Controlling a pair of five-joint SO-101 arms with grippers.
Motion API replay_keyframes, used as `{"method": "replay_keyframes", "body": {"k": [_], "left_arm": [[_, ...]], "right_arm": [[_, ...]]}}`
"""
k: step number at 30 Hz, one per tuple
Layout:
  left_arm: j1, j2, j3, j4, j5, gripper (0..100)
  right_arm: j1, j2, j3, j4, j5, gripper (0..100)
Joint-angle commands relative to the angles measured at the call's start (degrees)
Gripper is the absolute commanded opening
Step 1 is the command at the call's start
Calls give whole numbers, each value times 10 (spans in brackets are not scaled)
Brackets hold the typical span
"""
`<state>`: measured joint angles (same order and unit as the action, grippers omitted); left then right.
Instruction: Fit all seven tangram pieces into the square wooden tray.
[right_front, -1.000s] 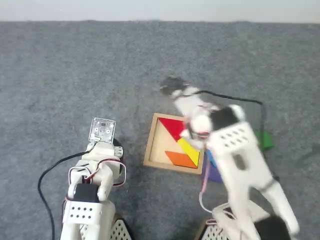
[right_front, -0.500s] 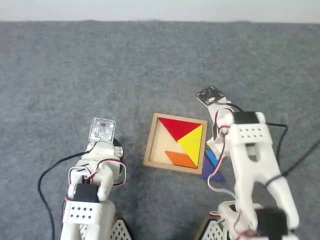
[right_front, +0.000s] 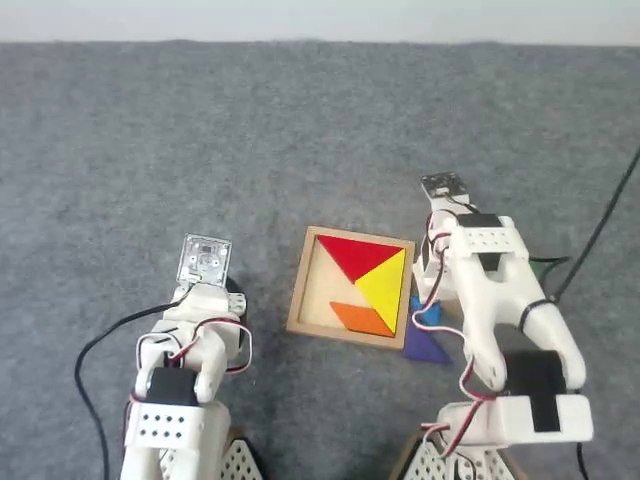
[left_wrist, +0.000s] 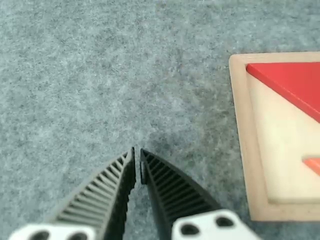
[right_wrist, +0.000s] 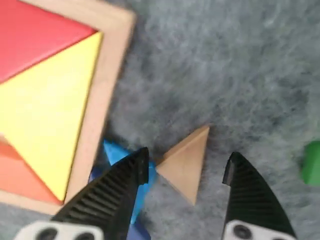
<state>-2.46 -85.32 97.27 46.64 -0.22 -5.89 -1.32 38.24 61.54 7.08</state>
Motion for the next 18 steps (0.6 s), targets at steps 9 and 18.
{"method": "replay_keyframes", "body": {"k": [9, 18], "left_arm": [[-3, -7, -5, 1, 3, 15], [-3, -7, -5, 1, 3, 15]], "right_arm": [[5, 36, -20, -6, -6, 110], [5, 35, -75, 34, -5, 105]]}}
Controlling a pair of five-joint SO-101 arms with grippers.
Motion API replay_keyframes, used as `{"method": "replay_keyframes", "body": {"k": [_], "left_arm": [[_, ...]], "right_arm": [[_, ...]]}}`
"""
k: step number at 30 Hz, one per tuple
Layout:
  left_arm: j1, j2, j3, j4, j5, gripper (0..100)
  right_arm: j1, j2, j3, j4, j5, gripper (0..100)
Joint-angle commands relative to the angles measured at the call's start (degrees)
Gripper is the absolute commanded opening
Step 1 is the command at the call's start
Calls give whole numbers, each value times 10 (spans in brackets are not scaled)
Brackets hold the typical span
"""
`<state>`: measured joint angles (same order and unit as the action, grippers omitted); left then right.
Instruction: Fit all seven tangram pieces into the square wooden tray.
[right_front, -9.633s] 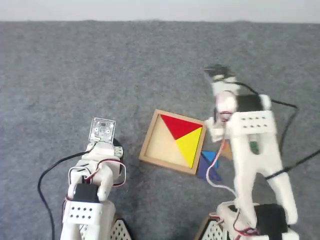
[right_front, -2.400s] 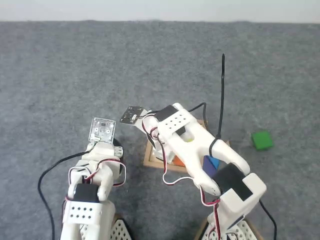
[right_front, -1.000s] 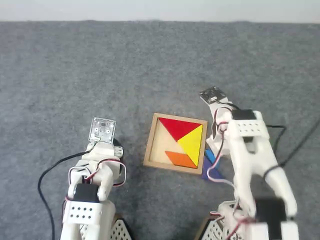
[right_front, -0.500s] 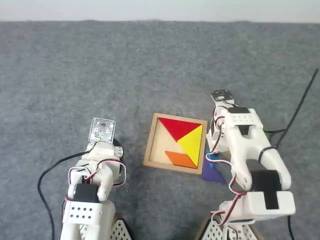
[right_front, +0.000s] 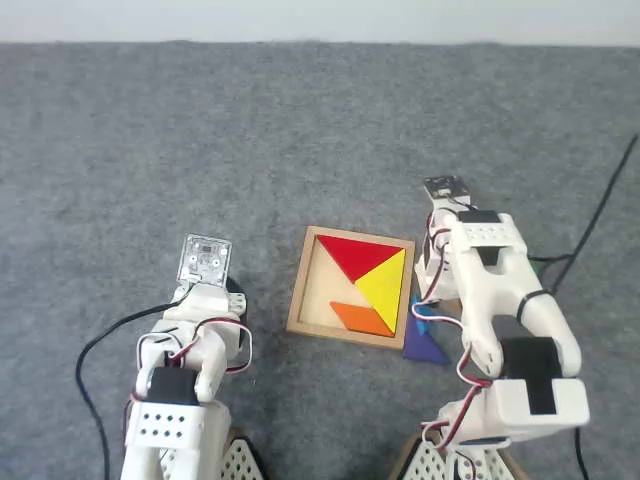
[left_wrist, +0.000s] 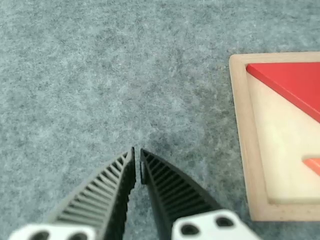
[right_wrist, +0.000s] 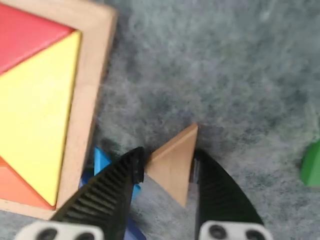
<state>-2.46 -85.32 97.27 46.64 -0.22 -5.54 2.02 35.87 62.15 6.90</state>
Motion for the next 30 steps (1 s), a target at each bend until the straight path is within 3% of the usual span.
{"method": "replay_keyframes", "body": {"k": [1, 9, 20, 25, 30], "left_arm": [[-3, -7, -5, 1, 3, 15], [-3, -7, -5, 1, 3, 15], [-3, -7, -5, 1, 3, 15], [-3, -7, -5, 1, 3, 15], [-3, -7, -5, 1, 3, 15]], "right_arm": [[1, 1, -62, 37, -4, 105], [-28, -12, -139, 102, -4, 105], [-246, -84, -143, 98, 123, 104], [-282, -42, -145, 87, 169, 105], [-284, -18, -146, 47, 166, 110]]}}
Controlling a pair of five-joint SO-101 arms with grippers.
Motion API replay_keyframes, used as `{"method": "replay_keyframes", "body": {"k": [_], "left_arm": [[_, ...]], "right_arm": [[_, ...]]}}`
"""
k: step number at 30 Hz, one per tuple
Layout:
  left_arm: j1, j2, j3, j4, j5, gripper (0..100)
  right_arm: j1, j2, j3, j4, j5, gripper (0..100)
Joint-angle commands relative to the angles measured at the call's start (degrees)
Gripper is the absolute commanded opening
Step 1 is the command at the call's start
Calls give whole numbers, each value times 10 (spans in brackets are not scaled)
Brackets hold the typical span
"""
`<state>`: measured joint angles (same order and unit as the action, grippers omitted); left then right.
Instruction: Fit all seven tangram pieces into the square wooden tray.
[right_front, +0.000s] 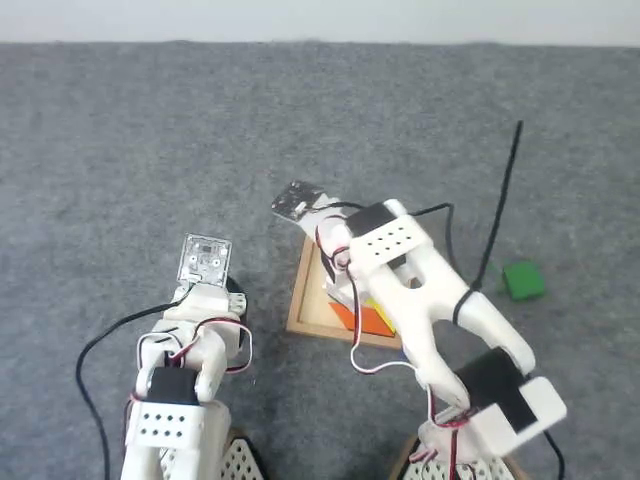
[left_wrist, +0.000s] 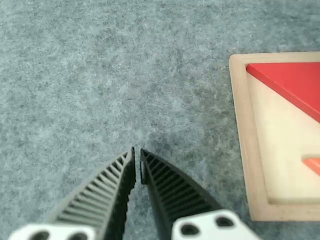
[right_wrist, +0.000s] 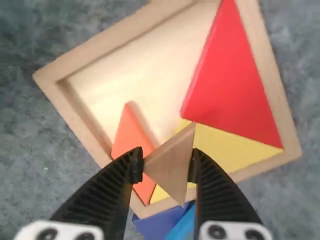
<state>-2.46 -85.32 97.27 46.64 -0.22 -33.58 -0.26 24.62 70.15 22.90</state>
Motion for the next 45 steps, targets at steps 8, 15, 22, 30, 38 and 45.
{"method": "replay_keyframes", "body": {"k": [8, 15, 22, 30, 38, 45], "left_arm": [[-3, -7, -5, 1, 3, 15], [-3, -7, -5, 1, 3, 15], [-3, -7, -5, 1, 3, 15], [-3, -7, -5, 1, 3, 15], [-3, -7, -5, 1, 3, 15], [-3, -7, -5, 1, 3, 15]], "right_arm": [[4, 53, -69, -70, -229, 107], [7, 59, -103, -65, -581, 110], [9, 60, -105, -65, -595, 133], [9, 60, -107, -71, -573, 325], [29, 58, -107, -95, -442, 336], [11, 60, -120, -87, -222, 160]]}}
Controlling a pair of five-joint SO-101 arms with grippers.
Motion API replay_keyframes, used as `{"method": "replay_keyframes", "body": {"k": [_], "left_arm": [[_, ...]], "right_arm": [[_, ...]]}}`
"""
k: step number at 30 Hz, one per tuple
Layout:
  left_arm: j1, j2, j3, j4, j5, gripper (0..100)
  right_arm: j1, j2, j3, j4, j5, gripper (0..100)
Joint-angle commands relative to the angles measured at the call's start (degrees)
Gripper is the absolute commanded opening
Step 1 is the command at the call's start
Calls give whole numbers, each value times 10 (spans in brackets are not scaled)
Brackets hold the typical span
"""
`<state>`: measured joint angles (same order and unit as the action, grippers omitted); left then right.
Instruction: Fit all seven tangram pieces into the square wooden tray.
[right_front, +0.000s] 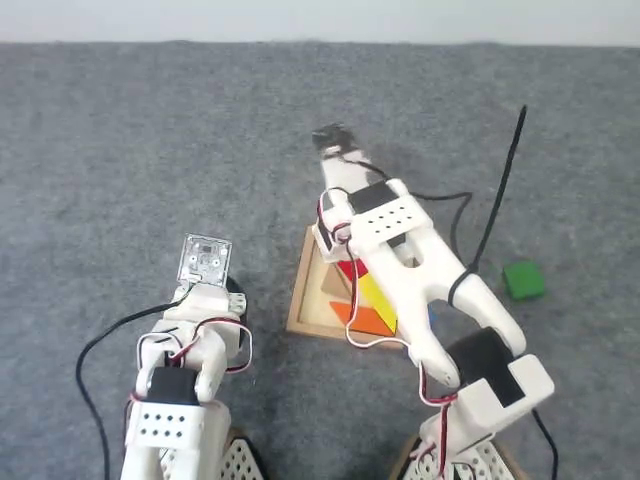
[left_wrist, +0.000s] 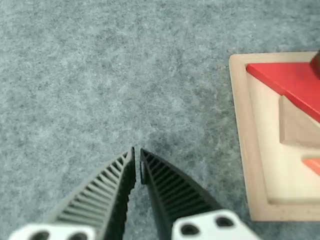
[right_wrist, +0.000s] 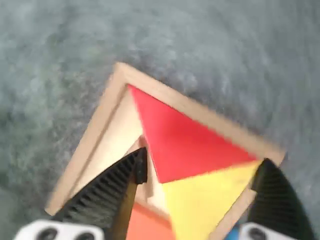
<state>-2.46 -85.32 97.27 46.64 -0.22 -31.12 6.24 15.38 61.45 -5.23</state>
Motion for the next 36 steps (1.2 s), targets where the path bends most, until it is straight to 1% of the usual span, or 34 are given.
{"method": "replay_keyframes", "body": {"k": [1, 3, 5, 9, 13, 15, 18, 25, 33, 36], "left_arm": [[-3, -7, -5, 1, 3, 15], [-3, -7, -5, 1, 3, 15], [-3, -7, -5, 1, 3, 15], [-3, -7, -5, 1, 3, 15], [-3, -7, -5, 1, 3, 15], [-3, -7, -5, 1, 3, 15], [-3, -7, -5, 1, 3, 15], [-3, -7, -5, 1, 3, 15], [-3, -7, -5, 1, 3, 15], [-3, -7, -5, 1, 3, 15]], "right_arm": [[-22, -8, -20, -6, 61, 127], [-41, -10, -16, -13, 80, 92], [-63, -7, -15, -15, 117, 92], [-88, -5, -14, -14, 123, 92], [-77, -5, 6, -5, 133, 87], [-76, -5, 34, -29, 157, 87], [-86, -6, 63, -63, 170, 87], [-82, -3, 66, -68, 171, 90], [-55, 40, 55, -61, 169, 87], [-58, 35, 55, -65, 170, 90]]}}
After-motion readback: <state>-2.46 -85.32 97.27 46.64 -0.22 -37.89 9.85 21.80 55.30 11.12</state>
